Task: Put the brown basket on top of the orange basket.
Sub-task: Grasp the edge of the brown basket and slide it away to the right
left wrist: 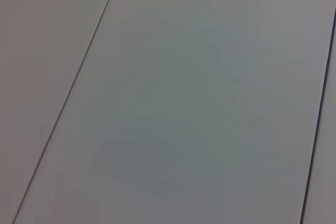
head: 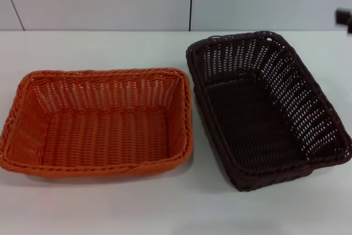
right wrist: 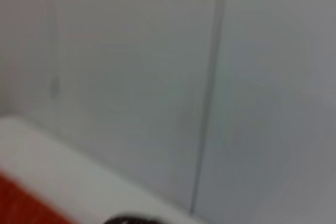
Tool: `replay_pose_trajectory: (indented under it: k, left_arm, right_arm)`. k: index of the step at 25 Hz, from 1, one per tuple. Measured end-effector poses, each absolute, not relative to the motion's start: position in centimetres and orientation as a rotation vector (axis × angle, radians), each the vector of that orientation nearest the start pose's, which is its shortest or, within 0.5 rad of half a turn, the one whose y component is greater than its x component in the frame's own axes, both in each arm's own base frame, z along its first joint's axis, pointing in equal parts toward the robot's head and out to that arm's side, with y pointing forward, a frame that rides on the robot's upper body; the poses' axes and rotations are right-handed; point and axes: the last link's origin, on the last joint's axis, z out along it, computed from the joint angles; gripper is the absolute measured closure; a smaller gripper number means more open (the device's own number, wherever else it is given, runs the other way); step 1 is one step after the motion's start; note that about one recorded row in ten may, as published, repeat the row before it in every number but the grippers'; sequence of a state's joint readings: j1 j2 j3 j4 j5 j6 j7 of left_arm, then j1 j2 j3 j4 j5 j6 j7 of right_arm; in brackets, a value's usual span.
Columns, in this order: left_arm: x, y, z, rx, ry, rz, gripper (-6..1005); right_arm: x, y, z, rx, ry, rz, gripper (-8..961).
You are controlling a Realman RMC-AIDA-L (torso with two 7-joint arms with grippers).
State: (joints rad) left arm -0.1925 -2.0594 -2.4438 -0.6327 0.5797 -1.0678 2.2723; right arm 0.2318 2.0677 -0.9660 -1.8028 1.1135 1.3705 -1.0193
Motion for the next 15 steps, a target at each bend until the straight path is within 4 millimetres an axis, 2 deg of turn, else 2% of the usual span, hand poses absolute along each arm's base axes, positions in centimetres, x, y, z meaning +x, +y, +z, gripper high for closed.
replay_pose_trajectory:
  k: [4,7,15]
  left_arm:
    - [-38.9,29.5,17.3,-1.125,-0.609,-0.954,395]
    - [-38.9,29.6,17.3,-1.123,-0.611,-0.958,395]
    - [-38.8,29.7,17.5,-1.078,-0.615,-0.994,395]
  right_arm:
    - [16.1,32.4,13.6,-2.464,0.398,0.195,138]
    - [15.7,31.9,13.0,-2.575,0.337,0.067,138]
    - [15.8,31.2,11.9,-2.787,0.14,-0.262,137]
